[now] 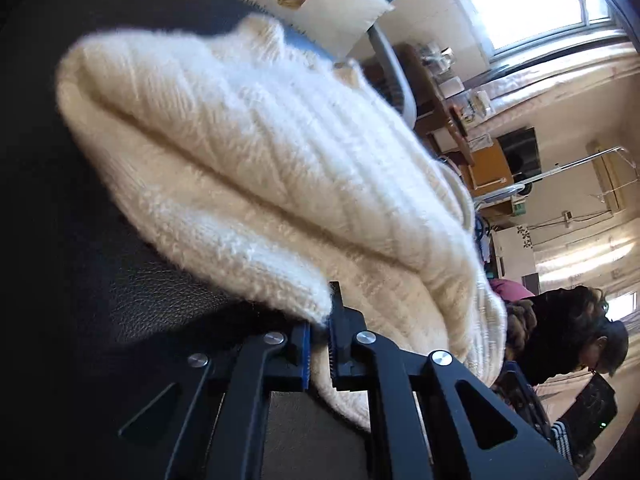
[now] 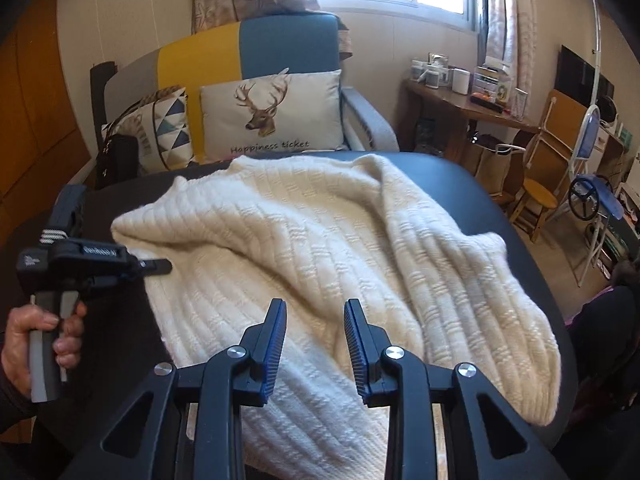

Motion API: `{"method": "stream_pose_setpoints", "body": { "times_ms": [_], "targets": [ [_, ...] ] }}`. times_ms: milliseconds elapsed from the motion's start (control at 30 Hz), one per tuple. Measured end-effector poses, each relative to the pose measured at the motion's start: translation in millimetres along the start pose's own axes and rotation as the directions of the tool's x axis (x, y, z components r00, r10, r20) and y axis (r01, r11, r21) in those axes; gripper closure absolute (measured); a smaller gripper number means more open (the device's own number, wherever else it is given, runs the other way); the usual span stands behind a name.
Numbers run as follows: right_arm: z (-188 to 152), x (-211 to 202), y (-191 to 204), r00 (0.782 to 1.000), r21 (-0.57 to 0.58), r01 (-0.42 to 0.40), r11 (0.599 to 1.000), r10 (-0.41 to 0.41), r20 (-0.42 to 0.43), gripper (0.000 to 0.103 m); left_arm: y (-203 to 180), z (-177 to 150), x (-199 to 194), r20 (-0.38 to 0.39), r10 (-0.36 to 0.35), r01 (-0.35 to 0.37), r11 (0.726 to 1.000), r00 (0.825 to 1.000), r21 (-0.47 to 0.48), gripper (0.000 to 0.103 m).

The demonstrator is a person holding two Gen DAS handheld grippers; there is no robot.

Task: Fold clothes

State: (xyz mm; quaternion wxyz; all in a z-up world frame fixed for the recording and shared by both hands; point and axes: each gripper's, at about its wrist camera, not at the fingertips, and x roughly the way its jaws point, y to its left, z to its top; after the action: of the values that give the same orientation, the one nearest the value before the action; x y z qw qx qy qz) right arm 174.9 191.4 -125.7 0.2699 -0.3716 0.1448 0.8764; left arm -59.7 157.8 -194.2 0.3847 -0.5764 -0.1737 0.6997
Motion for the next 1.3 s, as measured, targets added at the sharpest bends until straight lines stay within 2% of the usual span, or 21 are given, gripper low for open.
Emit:
{"method": "stream_pose_setpoints", "body": {
  "times_ms": [67,133,233,267,333,400,433,467,500,567,700,733,867,967,1033,1133,1200,1300],
  "targets": [
    [2,-1,3,1.0,-0.019,-0.006,1.0,0.006,-0.005,0.073,-7,1,-47,0.072,-0.04,0.036,0.998,0.997,0.045,0.098],
    [6,-6,-2,1.0,-0.019,-0.024,1.0,0.025,0.002,0.073,-10,6,-111,0.18,-0.056,0.039,0.994,0.982,0.098,0.099],
    [13,-8,-9,0.999,0.004,-0.039,0.999,0.039,-0.009,0.073,7,16,-199,0.326,-0.02,-0.019,0.993,0.945,0.115,0.099],
    [14,-6,-9,0.998,0.013,-0.057,0.998,0.057,-0.018,0.073,17,17,-219,0.347,0.025,-0.068,0.991,0.937,0.113,0.098],
    [14,-2,-5,0.995,0.016,-0.083,0.996,0.084,-0.045,0.073,40,14,-254,0.366,0.138,-0.187,0.977,0.92,0.102,0.098],
    [12,6,6,0.991,0.003,-0.104,0.995,0.104,-0.089,0.073,62,12,-289,0.383,0.249,-0.303,0.949,0.89,0.088,0.097],
    [11,10,13,0.987,-0.007,-0.116,0.993,0.115,-0.112,0.073,73,10,-297,0.358,0.33,-0.386,0.917,0.874,0.097,0.096],
    [10,15,23,0.983,-0.025,-0.132,0.991,0.128,-0.132,0.073,85,5,-298,0.326,0.426,-0.48,0.871,0.844,0.105,0.096],
    [11,21,34,0.978,-0.045,-0.147,0.988,0.138,-0.155,0.073,97,-3,-300,0.317,0.477,-0.527,0.845,0.82,0.093,0.096],
    [16,30,58,0.969,-0.091,-0.178,0.98,0.158,-0.193,0.073,117,-17,-303,0.3,0.515,-0.557,0.828,0.803,0.069,0.096],
    [41,44,105,0.96,-0.191,-0.227,0.955,0.186,-0.21,0.073,152,-44,-308,0.269,0.587,-0.615,0.788,0.764,0.025,0.093],
    [50,49,115,0.959,-0.215,-0.235,0.948,0.191,-0.209,0.073,156,-49,-310,0.266,0.595,-0.621,0.784,0.758,0.017,0.093],
    [90,82,155,0.962,-0.331,-0.245,0.911,0.184,-0.204,0.072,167,-58,-323,0.251,0.575,-0.594,0.804,0.779,0.0,0.089],
    [128,125,176,0.971,-0.419,-0.209,0.884,0.136,-0.197,0.069,166,-60,-327,0.26,0.587,-0.614,0.789,0.766,0.028,0.085],
    [150,162,178,0.971,-0.417,-0.178,0.891,0.091,-0.22,0.066,163,-62,-326,0.255,0.592,-0.615,0.788,0.765,0.016,0.084],
    [172,212,167,0.96,-0.374,-0.157,0.914,0.053,-0.275,0.064,165,-67,-328,0.257,0.575,-0.594,0.804,0.777,-0.004,0.084],
    [180,240,163,0.949,-0.377,-0.14,0.915,0.015,-0.316,0.059,169,-66,-323,0.257,0.546,-0.56,0.828,0.798,-0.02,0.083],
    [171,273,158,0.913,-0.438,-0.142,0.888,-0.054,-0.405,0.057,171,-54,-311,0.26,0.532,-0.546,0.838,0.806,-0.023,0.083]
  ]
}}
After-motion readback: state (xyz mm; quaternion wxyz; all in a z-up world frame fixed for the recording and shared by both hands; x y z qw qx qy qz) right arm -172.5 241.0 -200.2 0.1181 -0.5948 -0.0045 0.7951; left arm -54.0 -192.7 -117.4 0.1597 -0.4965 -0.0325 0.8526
